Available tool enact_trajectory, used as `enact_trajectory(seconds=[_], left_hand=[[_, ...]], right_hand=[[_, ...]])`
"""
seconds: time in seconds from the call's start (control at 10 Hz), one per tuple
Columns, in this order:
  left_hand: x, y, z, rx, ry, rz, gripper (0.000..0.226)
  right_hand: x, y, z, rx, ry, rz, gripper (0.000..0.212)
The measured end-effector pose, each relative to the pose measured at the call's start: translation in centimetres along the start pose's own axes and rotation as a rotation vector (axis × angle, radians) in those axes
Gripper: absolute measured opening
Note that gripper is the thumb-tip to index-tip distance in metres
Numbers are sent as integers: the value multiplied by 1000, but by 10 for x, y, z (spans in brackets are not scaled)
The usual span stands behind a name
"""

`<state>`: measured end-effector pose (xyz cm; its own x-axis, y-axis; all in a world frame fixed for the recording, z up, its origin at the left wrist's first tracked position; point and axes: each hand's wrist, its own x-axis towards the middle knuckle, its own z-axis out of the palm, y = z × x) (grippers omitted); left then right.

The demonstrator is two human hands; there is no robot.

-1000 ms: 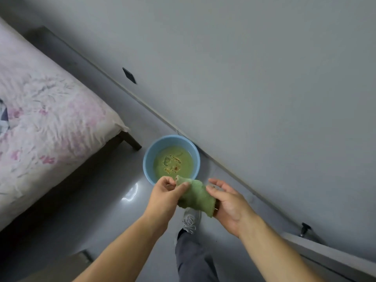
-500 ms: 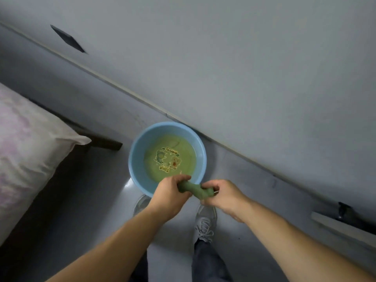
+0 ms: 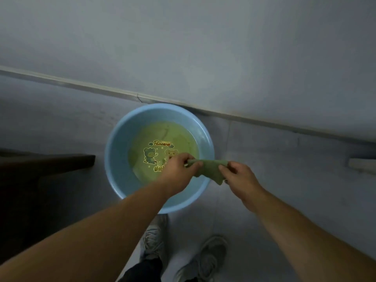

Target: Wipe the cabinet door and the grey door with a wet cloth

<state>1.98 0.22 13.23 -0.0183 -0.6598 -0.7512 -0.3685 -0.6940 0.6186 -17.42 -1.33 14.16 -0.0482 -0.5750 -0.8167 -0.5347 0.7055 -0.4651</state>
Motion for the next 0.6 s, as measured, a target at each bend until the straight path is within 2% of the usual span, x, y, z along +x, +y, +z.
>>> enact_trajectory(seconds=[0.1,0.3,0.4,0.6], left_hand=[[42,-24,19,-109,37,-56,12],[113,-53,57,-311,131,-108,13],[130,-57,69,-360,208,-131,11],[129,-64,77,-268,251,-171,37]], right_hand=[[39,25,14,54,55,5,25],[112,50,22,136,230,-27,31],[132,56,27,139,224,-26,33],[136,69,32,127,266,-74,29]])
